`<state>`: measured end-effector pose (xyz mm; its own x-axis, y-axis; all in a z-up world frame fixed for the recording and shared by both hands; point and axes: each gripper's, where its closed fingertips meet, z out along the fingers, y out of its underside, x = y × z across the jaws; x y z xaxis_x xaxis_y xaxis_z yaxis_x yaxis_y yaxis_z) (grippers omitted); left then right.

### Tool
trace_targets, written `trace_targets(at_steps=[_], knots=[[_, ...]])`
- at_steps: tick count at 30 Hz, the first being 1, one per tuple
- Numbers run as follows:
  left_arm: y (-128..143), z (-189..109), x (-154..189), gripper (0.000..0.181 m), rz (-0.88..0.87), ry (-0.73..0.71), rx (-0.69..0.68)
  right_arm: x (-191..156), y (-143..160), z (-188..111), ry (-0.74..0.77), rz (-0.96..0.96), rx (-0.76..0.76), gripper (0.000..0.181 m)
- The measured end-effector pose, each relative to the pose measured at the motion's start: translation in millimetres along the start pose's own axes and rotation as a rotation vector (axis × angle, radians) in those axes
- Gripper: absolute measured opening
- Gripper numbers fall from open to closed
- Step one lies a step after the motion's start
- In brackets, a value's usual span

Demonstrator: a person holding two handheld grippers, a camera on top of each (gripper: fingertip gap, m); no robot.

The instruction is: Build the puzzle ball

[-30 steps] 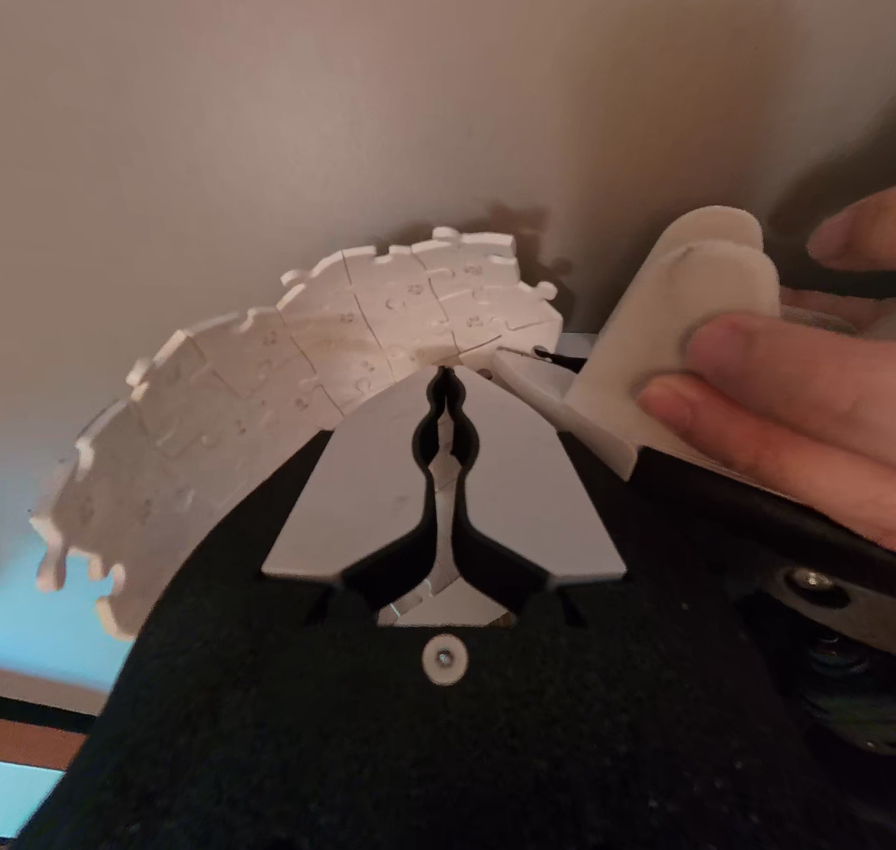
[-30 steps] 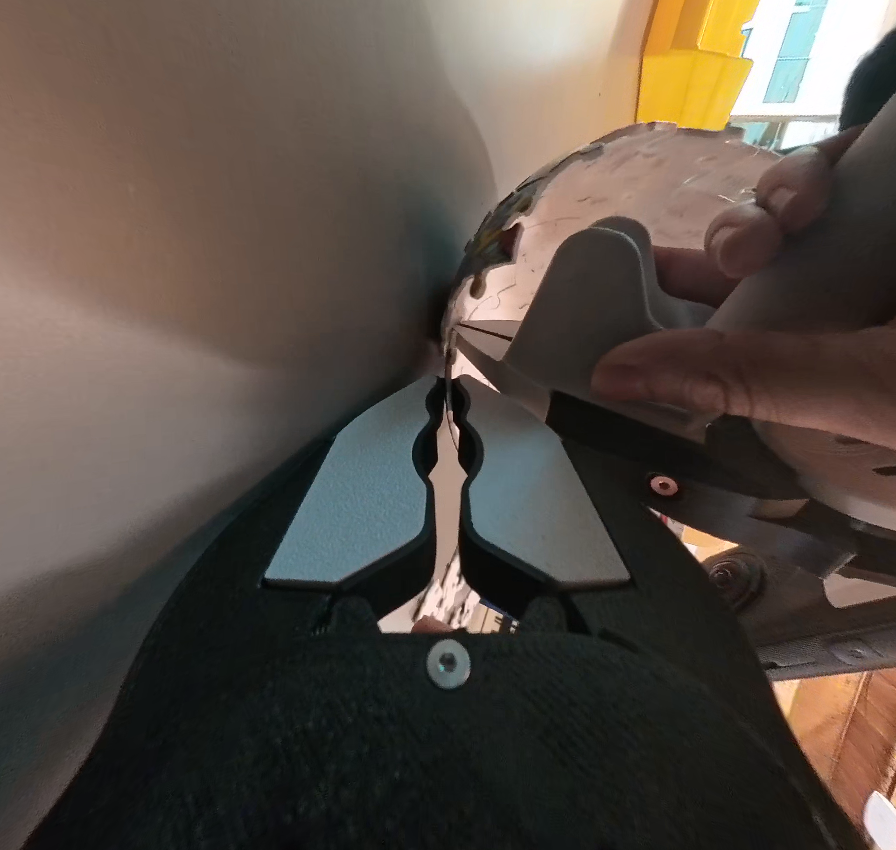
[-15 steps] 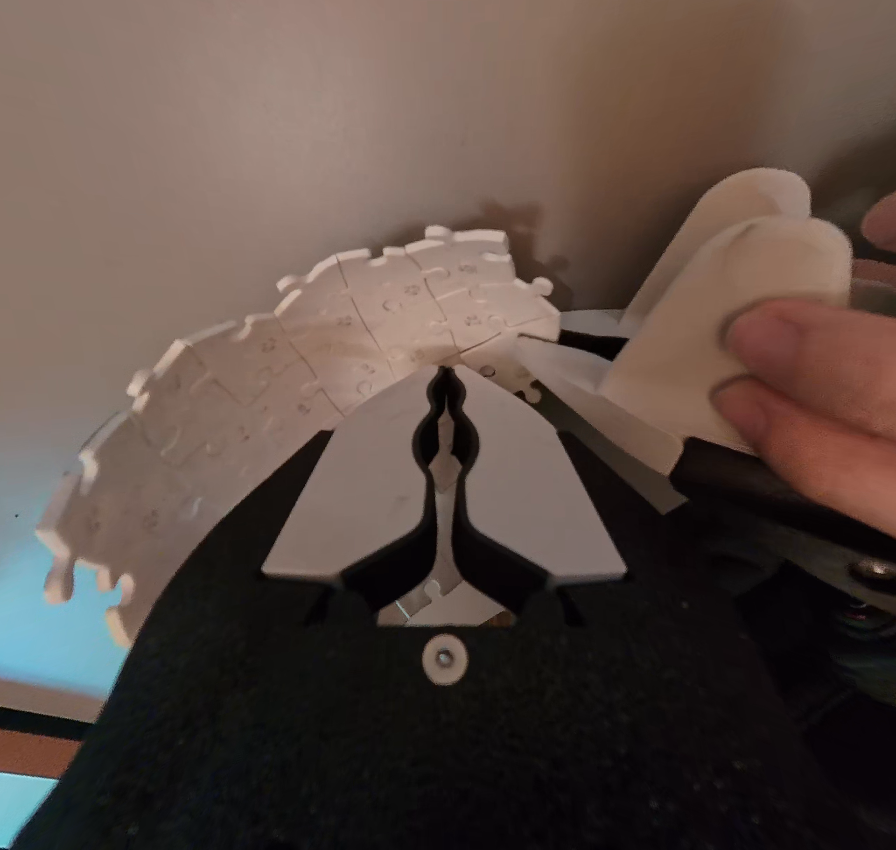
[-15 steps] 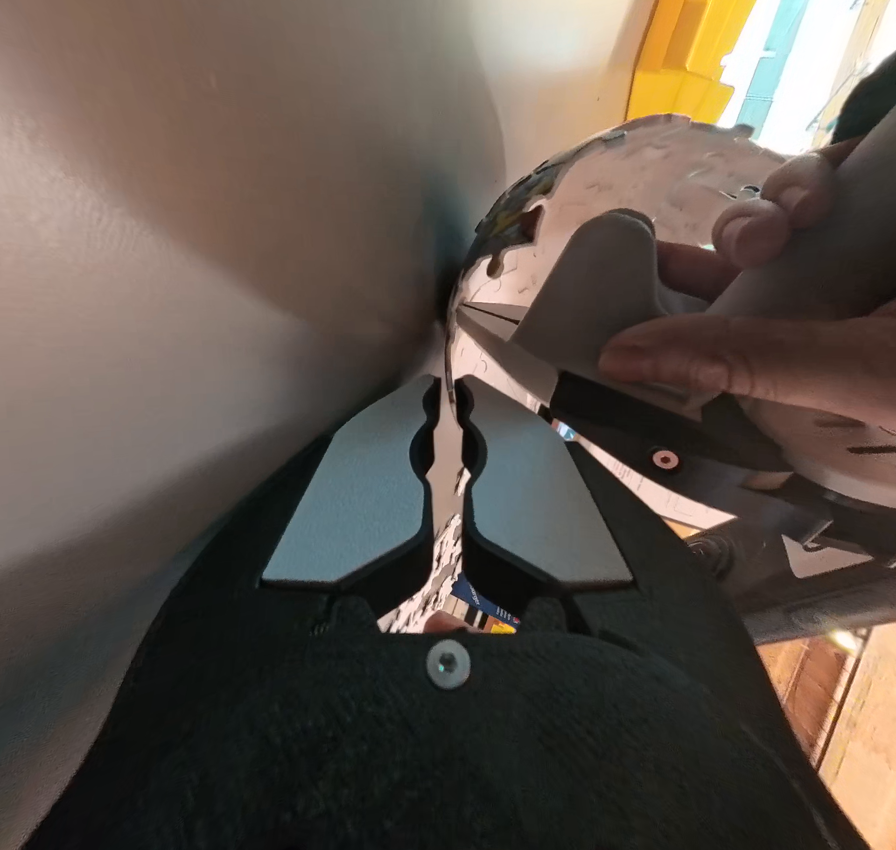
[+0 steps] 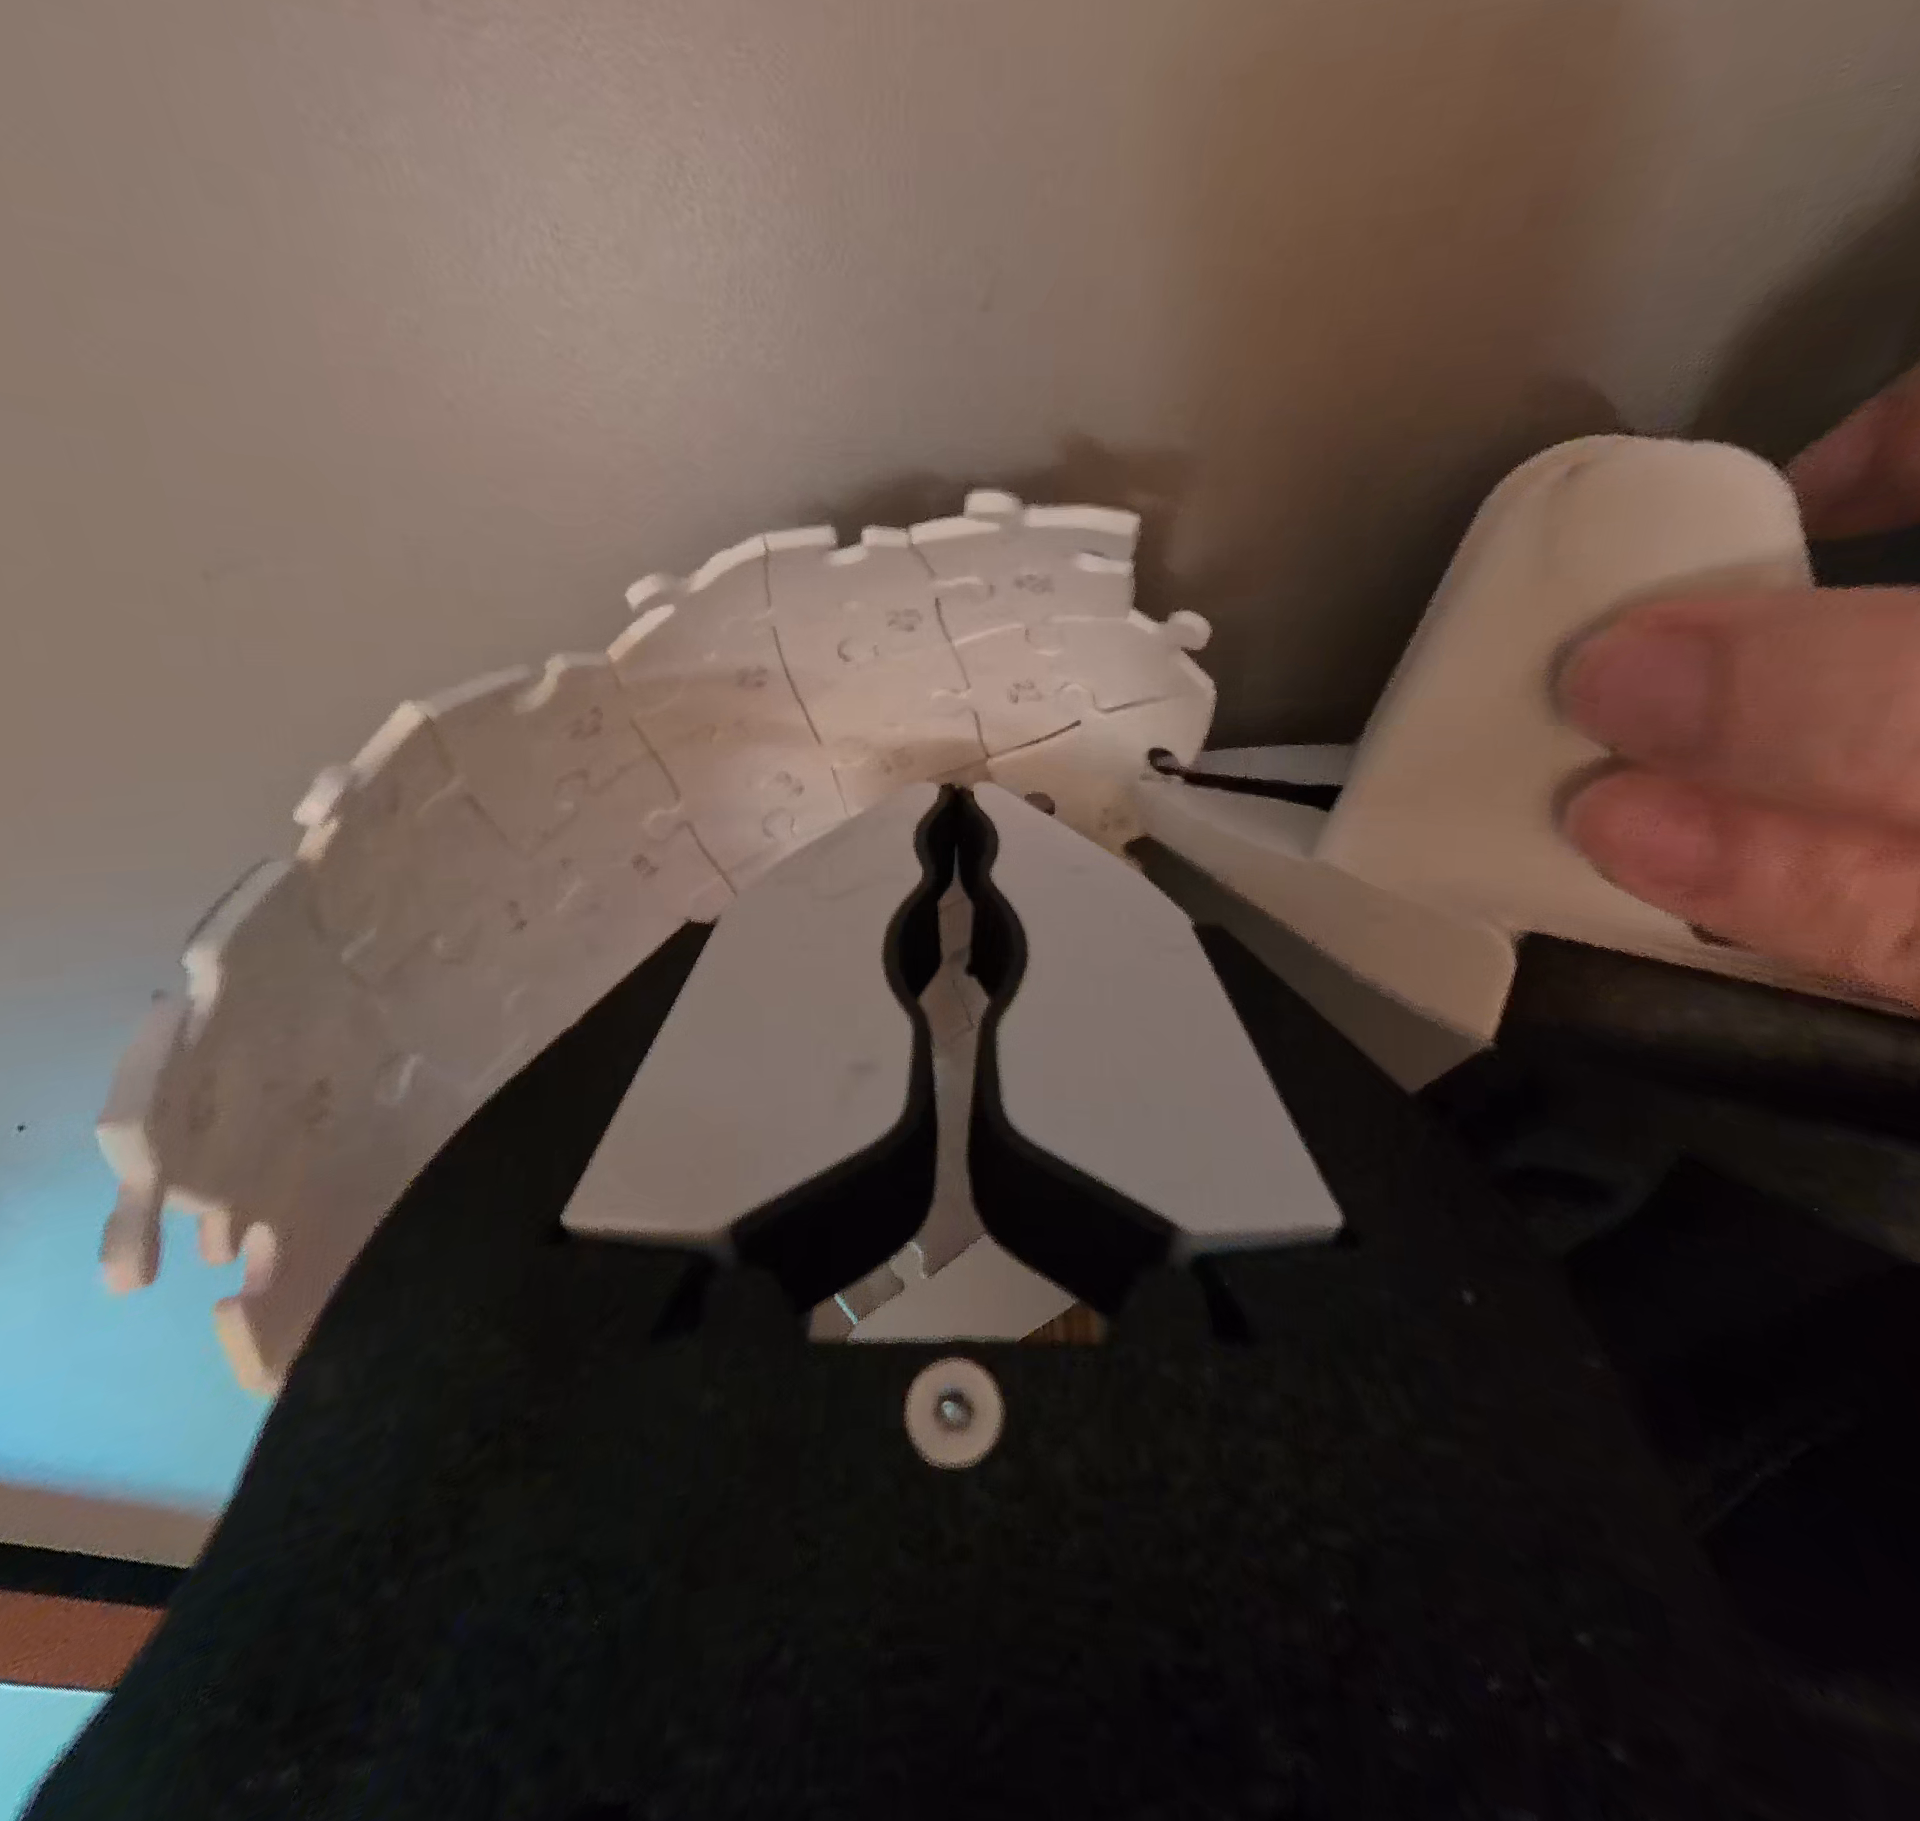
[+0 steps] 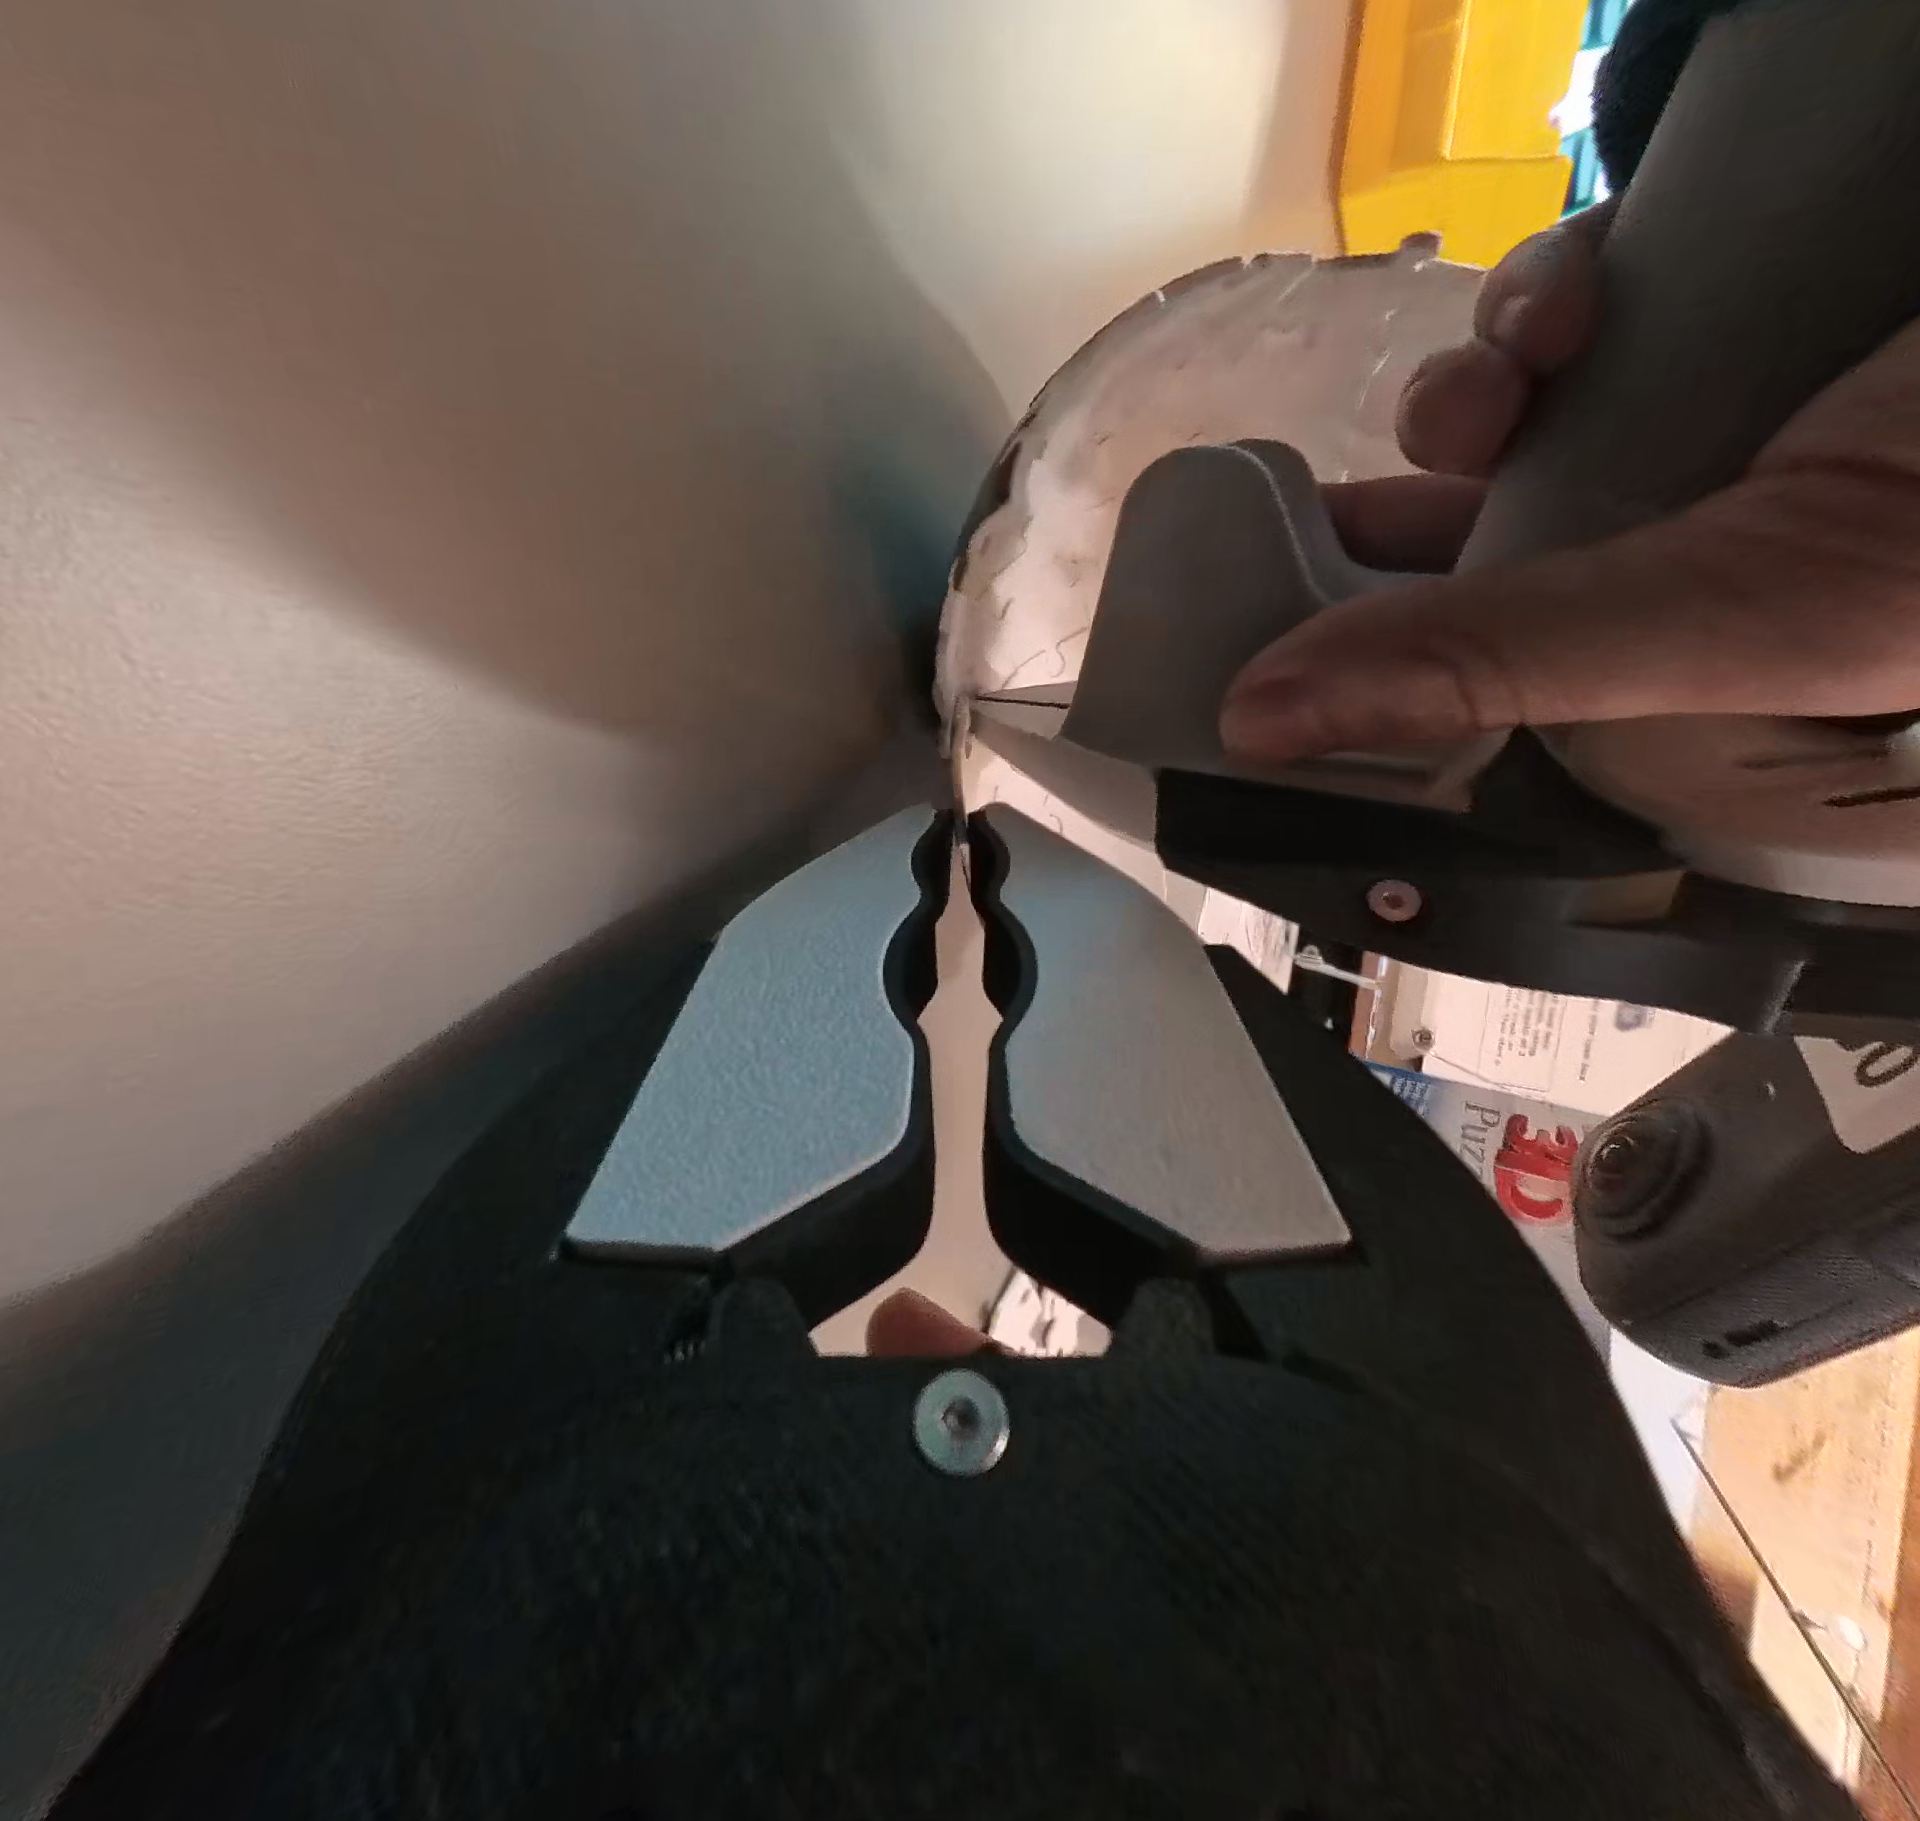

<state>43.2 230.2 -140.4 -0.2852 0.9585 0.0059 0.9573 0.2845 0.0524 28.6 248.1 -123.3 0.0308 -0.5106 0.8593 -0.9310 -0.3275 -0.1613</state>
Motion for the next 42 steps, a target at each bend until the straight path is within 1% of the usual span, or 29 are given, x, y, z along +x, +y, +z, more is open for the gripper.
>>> trace_targets(at_steps=[5, 8, 10, 14, 21, 25, 38, 42], knots=[[0.0, 0.0, 0.1, 0.0, 0.005, -0.004, -0.008, -0.6, 0.6, 0.9, 0.006, -0.025, -0.011, 0.004], [0.0, 0.0, 0.0, 0.0, 0.005, -0.004, -0.008, -1.1, 2.3, 3.2, 0.009, -0.057, -0.029, 0.011], [-0.1, 0.0, 0.1, 0.0, 0.002, 0.004, -0.005, -3.7, 2.3, 3.8, -0.008, -0.075, -0.035, 0.004], [0.0, 0.1, 0.3, 0.0, 0.001, 0.015, -0.005, -4.1, 1.5, 3.3, -0.025, -0.084, -0.016, 0.003], [-0.1, -0.1, 0.3, 0.0, 0.002, 0.023, -0.006, -6.1, 0.9, 2.7, -0.101, -0.124, 0.008, 0.003], [-0.4, 0.0, 0.4, 0.0, -0.001, 0.022, 0.003, -5.7, 2.5, 3.0, -0.125, -0.186, -0.027, 0.003], [-6.1, -6.1, 9.7, 0.0, -0.008, 0.065, 0.075, -7.8, 1.9, 5.1, -0.14, -0.234, -0.022, 0.003], [-3.1, -1.6, 9.5, 0.0, -0.009, 0.07, 0.051, -7.7, 2.0, 5.7, -0.136, -0.232, -0.018, 0.003]])
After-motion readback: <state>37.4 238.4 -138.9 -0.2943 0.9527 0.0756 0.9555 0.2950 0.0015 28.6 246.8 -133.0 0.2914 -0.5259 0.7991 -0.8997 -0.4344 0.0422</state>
